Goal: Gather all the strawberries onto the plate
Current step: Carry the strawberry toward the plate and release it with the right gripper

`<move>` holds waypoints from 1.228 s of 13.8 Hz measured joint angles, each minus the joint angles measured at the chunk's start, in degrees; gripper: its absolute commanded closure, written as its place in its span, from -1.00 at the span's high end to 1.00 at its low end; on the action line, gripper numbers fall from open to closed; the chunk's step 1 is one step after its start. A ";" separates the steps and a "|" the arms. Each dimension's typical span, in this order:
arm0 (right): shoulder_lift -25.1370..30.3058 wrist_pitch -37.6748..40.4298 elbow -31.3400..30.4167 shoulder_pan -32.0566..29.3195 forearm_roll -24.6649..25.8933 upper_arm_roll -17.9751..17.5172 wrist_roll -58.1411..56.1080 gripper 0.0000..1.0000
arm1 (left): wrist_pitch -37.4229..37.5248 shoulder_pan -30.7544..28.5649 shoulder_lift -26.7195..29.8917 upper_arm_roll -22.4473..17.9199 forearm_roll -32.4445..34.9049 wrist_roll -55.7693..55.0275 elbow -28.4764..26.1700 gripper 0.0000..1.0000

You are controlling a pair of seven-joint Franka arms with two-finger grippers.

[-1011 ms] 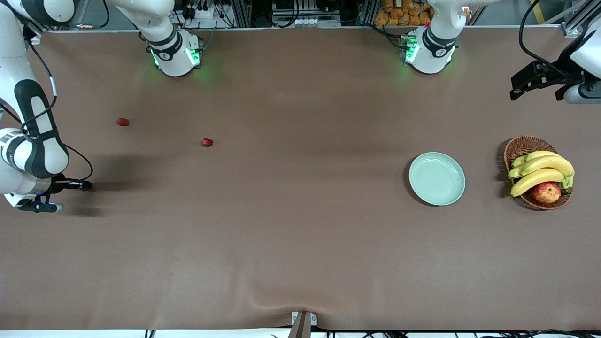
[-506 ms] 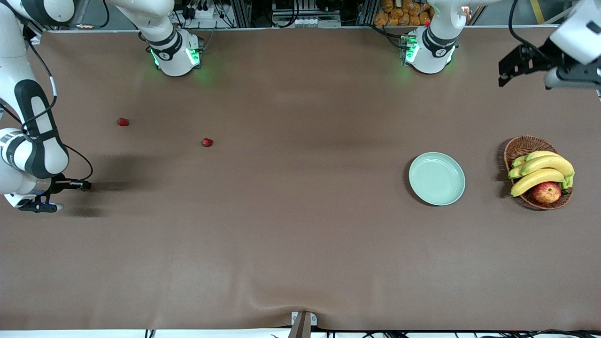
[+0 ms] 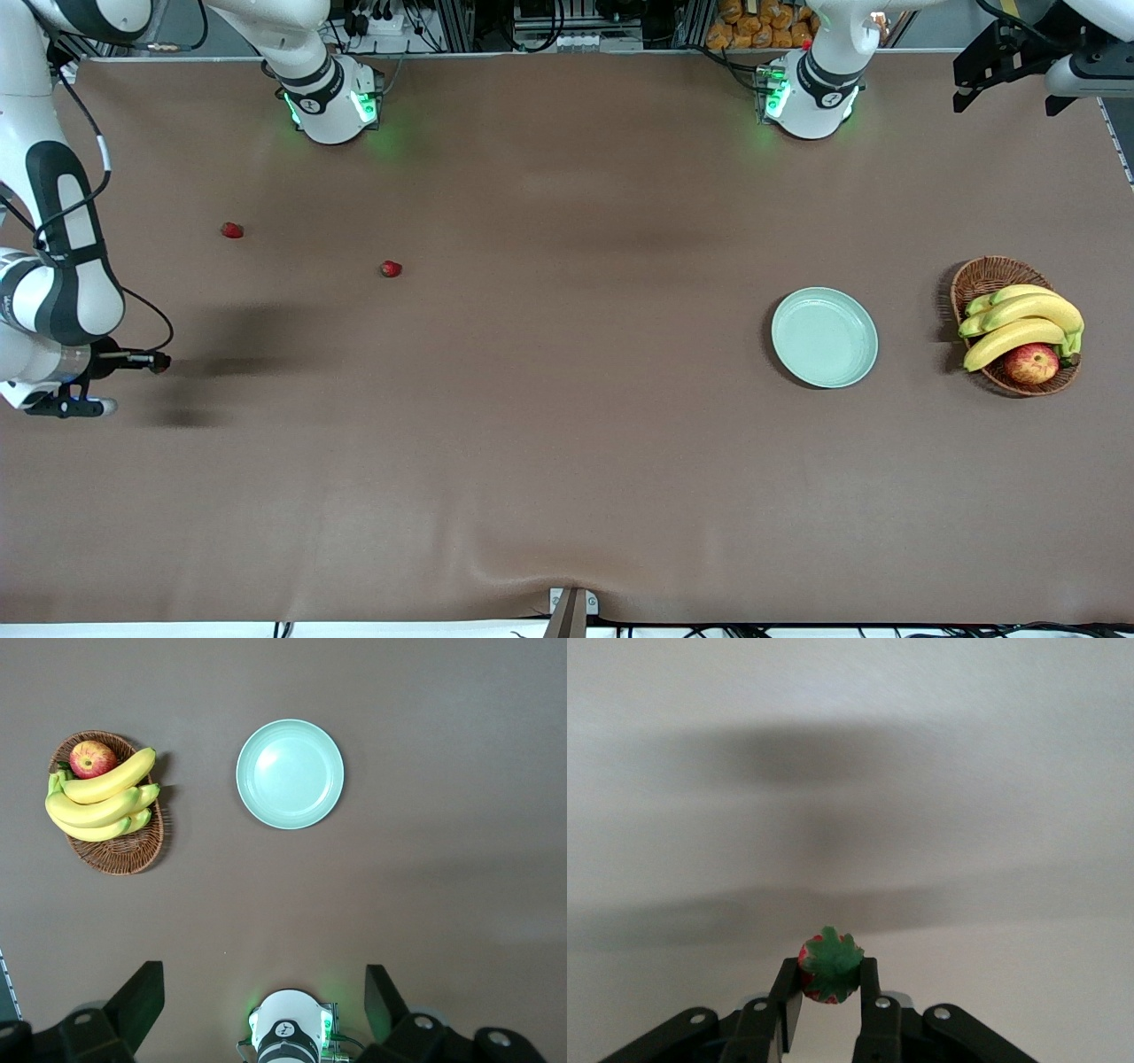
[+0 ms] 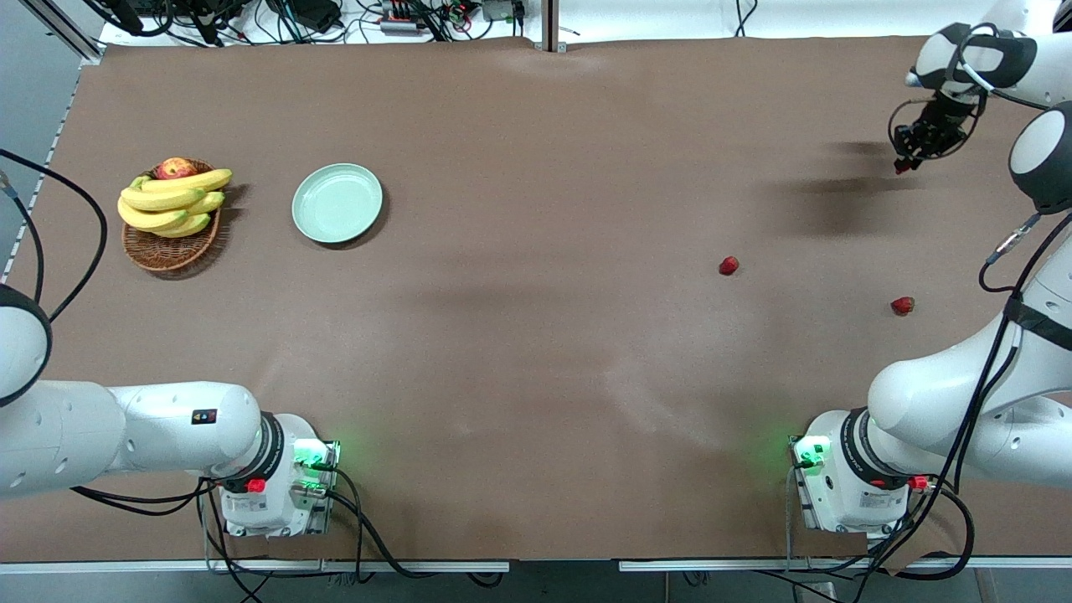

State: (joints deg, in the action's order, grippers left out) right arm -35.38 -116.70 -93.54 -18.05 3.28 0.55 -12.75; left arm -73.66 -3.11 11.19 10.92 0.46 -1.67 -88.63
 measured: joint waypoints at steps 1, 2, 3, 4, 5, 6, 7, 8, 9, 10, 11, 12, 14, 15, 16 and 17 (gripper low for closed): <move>0.49 2.47 0.99 1.82 -0.01 -0.12 3.52 -1.00 | 0.00 -0.01 -0.11 -0.01 0.00 0.00 -0.09 1.00; 0.94 5.37 2.18 3.91 -0.31 -0.30 7.44 -1.00 | -0.05 -0.03 -0.36 -0.05 0.00 0.00 -0.15 1.00; 1.29 7.90 3.45 5.94 -1.32 -0.60 11.27 -1.00 | -0.23 -0.06 -0.78 -0.10 0.00 0.00 -0.24 1.00; 1.61 9.79 4.59 7.91 -3.41 -0.87 14.64 -1.00 | -0.74 -0.08 -1.48 -0.16 0.00 0.00 -0.31 1.00; 1.86 10.81 5.30 9.73 -5.59 -0.99 17.60 -1.00 | -1.80 -0.08 -2.32 -0.19 0.00 0.00 -0.32 1.00; 1.96 11.17 5.69 11.42 -7.36 -1.06 20.67 -1.00 | -3.12 -0.05 -3.13 -0.19 0.00 0.00 -0.32 1.00; 1.95 11.25 5.95 13.13 -8.85 -1.14 24.42 -1.00 | -4.07 -0.04 -3.80 -0.19 0.00 0.00 -0.32 1.00; 1.95 11.25 6.11 15.01 -10.16 -1.23 28.62 -1.00 | -4.76 -0.03 -4.35 -0.19 0.00 0.00 -0.32 1.00; 1.95 11.25 6.30 17.03 -11.58 -1.32 32.96 -1.00 | -5.53 -0.05 -4.76 -0.19 -0.05 0.00 -0.32 1.00; 1.95 11.21 6.50 19.29 -13.38 -1.40 37.28 -1.00 | -6.39 -0.04 -5.01 -0.19 -0.07 0.00 -0.32 1.00; 1.95 11.16 6.69 21.64 -15.66 -1.43 41.15 -1.00 | -6.88 -0.04 -5.14 -0.19 -0.07 0.00 -0.32 1.00; 1.94 11.02 6.80 23.86 -18.20 -1.44 44.81 -1.00 | -7.07 -0.04 -5.26 -0.19 -0.07 0.00 -0.33 1.00; 1.80 8.64 6.87 27.77 -22.84 -1.47 51.54 -1.00 | -7.18 -0.04 -5.55 -0.19 -0.07 0.00 -0.33 1.00; 1.66 6.24 6.88 30.00 -24.67 -1.48 54.89 -1.00 | -7.29 -0.03 -5.70 -0.19 -0.07 0.00 -0.34 1.00; 1.41 3.76 6.88 32.33 -26.09 -1.52 58.23 -1.00 | -7.42 -0.04 -5.81 -0.19 -0.08 0.00 -0.34 1.00; 0.96 1.19 6.89 34.95 -27.31 -1.54 62.23 -1.00 | -7.72 -0.04 -5.95 -0.18 -0.08 0.00 -0.34 1.00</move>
State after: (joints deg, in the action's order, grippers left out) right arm -34.42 -115.52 -86.66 16.90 -24.03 -0.99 49.48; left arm -81.38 -3.15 5.24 10.74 0.38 -1.67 -88.97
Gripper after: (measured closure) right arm 0.692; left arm 0.000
